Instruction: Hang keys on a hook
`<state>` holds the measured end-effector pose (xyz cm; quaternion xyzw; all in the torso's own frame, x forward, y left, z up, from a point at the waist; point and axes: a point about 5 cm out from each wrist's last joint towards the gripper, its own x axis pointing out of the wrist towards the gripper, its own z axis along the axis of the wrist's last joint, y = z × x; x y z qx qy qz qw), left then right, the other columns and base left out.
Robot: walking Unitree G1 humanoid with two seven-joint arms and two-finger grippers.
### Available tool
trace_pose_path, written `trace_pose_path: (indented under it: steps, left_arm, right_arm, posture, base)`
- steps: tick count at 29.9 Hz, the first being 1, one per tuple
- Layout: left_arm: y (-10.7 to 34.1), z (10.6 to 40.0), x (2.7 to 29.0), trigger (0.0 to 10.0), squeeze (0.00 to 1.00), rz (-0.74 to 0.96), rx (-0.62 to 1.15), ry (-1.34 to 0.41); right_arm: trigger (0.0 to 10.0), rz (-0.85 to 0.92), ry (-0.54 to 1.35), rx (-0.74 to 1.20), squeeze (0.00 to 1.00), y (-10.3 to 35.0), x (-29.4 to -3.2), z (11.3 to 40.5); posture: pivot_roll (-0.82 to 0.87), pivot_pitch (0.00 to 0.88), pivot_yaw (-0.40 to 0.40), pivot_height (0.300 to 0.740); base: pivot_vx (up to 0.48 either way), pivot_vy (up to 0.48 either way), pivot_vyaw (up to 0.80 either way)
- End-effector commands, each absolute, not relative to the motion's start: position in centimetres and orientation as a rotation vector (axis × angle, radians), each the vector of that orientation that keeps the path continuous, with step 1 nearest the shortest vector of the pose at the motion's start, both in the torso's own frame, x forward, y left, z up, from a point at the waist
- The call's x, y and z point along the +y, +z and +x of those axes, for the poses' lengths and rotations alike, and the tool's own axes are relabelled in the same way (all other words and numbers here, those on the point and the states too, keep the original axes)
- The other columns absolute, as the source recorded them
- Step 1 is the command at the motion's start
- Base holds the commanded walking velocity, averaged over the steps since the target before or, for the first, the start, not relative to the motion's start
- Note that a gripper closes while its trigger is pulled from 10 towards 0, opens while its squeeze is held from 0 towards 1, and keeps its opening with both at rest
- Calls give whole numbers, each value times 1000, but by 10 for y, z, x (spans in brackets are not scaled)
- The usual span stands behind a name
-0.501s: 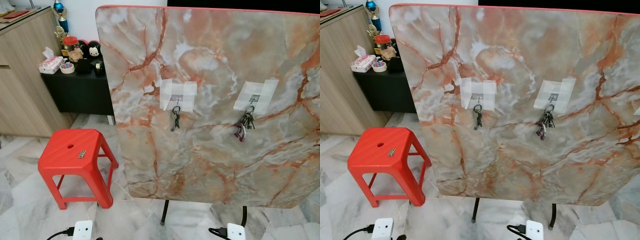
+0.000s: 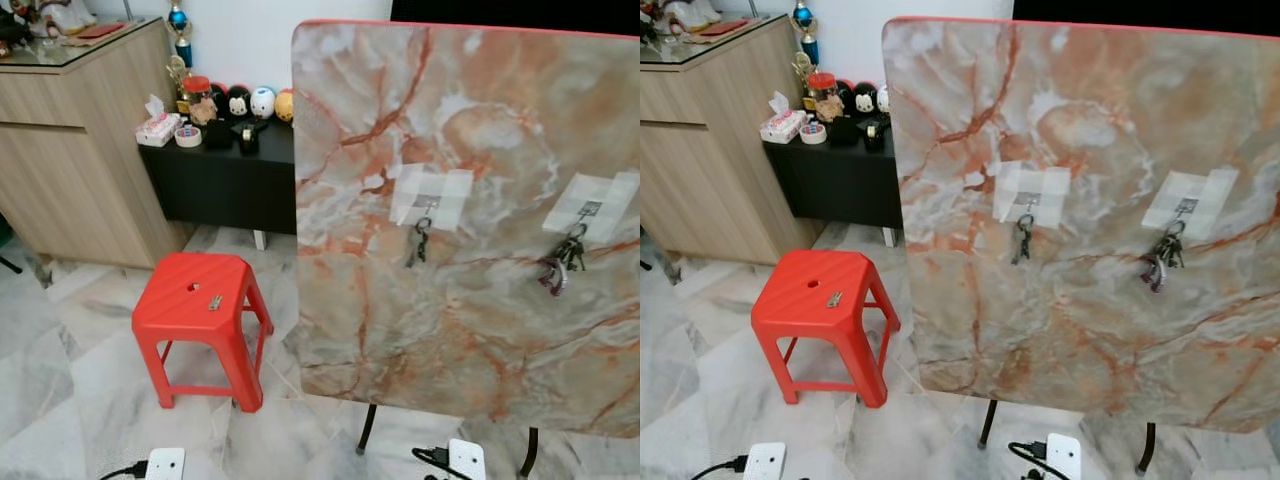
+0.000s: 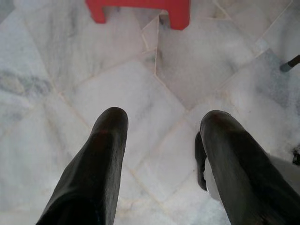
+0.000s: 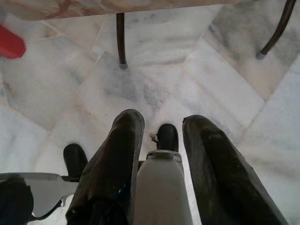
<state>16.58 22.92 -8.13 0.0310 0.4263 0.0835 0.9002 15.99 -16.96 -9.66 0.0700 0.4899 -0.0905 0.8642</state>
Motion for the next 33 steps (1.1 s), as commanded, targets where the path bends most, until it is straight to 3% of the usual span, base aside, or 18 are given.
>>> trace_pose_path:
  steps: [1, 33]
  left_arm:
    - [-84, 161, 230, 10000, 0, 78, 907, 172]
    - [-82, 164, 231, 10000, 0, 70, 893, 185]
  right_arm:
    - [10000, 146, -186, 1032, 0, -97, -169, 160]
    - [10000, 156, -190, 1047, 0, -100, -166, 151]
  posture:
    - [64, 0, -29, 740]
    - [77, 0, -29, 740]
  base:
    - [0, 345, 0]
    - [0, 341, 0]
